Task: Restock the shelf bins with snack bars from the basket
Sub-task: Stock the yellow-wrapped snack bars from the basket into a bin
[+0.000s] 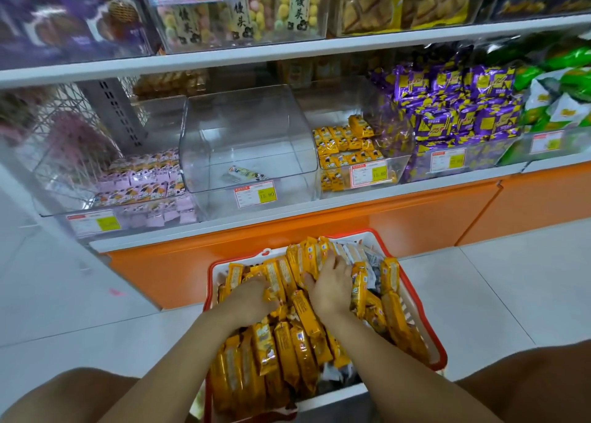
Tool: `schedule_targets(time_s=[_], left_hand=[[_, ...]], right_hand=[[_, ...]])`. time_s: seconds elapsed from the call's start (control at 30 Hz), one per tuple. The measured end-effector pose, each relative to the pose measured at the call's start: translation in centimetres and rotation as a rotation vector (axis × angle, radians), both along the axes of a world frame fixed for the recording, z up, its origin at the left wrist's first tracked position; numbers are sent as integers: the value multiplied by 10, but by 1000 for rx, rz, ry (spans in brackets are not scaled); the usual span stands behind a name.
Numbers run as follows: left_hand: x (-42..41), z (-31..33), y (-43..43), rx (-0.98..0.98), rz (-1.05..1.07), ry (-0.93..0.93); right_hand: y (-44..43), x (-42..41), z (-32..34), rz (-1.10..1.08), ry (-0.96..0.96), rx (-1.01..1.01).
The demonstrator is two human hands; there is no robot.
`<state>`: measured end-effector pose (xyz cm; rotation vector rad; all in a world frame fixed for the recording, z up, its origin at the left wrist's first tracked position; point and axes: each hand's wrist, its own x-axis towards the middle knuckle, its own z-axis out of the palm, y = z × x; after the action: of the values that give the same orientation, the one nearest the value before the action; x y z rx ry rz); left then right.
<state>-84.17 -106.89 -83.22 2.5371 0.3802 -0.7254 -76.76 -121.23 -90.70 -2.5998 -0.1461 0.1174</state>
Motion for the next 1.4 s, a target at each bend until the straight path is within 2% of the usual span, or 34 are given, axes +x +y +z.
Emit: schedule_targets(time_s=[0.13,0.37,0.43,0.5,0.53,0.6,0.7,0.77,0.83,1.03,1.2,1.27,1.3,1.4], left_hand=[[0,2,0,-20,-2,22],[1,5,0,-27,36,39],[4,16,1,25,27,-19],[9,31,6,20,47,-141],[13,40,9,-20,69,-200],[19,61,13,-131,102,-283],[26,89,11,-441,171,-257],[28,100,6,-605,132,-230],[30,104,0,-685,74,-259],[39,106,-6,-868,273,-303],[51,117,0,-1024,382,-257],[58,122,2,-1042,416,-301],[62,123,3,-1043,440,-332],[74,128,8,-1033,508,-423]], right_hand=[[3,20,12,-22,59,-93],[7,14,3,62,98,133],[1,19,11,-13,248,413],[-11,22,36,-83,603,818],[-21,22,48,-101,803,1026],[-43,17,71,-113,1081,1366],[-63,4,96,62,1357,1618],[-64,1,105,155,1422,1671],[-60,1,113,234,1465,1673],[-56,11,134,242,1438,1631],[-51,25,179,228,1323,1413],[-47,30,193,154,1143,1289],[-44,33,198,159,993,1237],[-35,34,208,292,384,962]])
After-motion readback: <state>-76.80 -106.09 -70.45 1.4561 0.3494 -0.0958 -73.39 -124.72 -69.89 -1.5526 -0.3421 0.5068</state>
